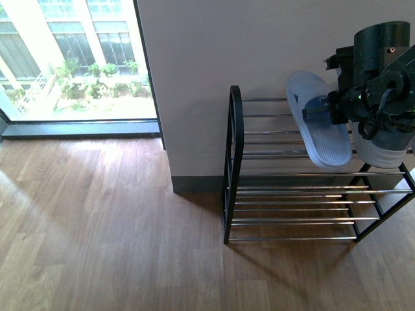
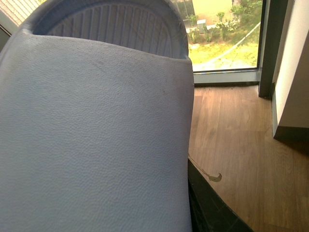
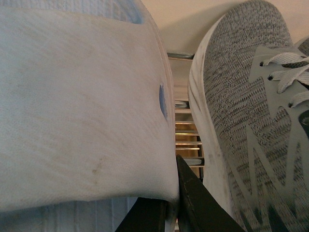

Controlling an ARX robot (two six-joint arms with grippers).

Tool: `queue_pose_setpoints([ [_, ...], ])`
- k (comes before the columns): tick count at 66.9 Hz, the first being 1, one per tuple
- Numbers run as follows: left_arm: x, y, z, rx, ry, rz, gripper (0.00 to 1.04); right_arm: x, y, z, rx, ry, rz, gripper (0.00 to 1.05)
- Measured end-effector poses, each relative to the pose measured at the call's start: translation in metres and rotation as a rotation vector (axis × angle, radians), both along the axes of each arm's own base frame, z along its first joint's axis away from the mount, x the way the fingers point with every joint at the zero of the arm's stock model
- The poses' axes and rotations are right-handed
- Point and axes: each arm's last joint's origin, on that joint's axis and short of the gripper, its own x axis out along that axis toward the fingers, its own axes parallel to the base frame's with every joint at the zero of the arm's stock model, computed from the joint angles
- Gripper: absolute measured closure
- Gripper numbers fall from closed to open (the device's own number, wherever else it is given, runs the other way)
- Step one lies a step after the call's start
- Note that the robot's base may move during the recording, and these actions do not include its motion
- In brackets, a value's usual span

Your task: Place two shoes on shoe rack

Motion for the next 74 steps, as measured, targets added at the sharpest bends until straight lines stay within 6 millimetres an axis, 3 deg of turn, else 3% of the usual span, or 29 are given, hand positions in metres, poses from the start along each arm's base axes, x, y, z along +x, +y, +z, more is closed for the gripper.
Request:
queue_pose_setpoints([
  [14,0.000,0.000,0.000,0.000,0.000,0.000,1.03,0.021,-0.009,-0.019,-0.089,0.007,-0.044,1.03],
  [25,0.000,0.000,0.000,0.000,0.000,0.000,1.03,0.029,-0.012,-0.020,-0.110,-0.001,-0.061,1.03],
  [41,0.000,0.000,0.000,0.000,0.000,0.000,1.03,0.012,-0.016,-0.009,-0.059,-0.042,-0.028,0.65],
  [48,0.000,0.000,0.000,0.000,0.000,0.000,1.03,-0.005,-0.018,0.013,0.012,-0.068,-0.009,0.47],
  [52,0.000,0.000,0.000,0.000,0.000,0.000,1.03,-0.022,-0.020,0.036,0.085,-0.103,0.021,0.33],
  [62,0.000,0.000,0.000,0.000,0.000,0.000,1.03,-0.067,-0.022,0.076,0.211,-0.169,0.099,0.10],
  [74,0.000,0.000,0.000,0.000,0.000,0.000,1.03,-0.145,-0.029,0.115,0.364,-0.210,0.224,0.09],
])
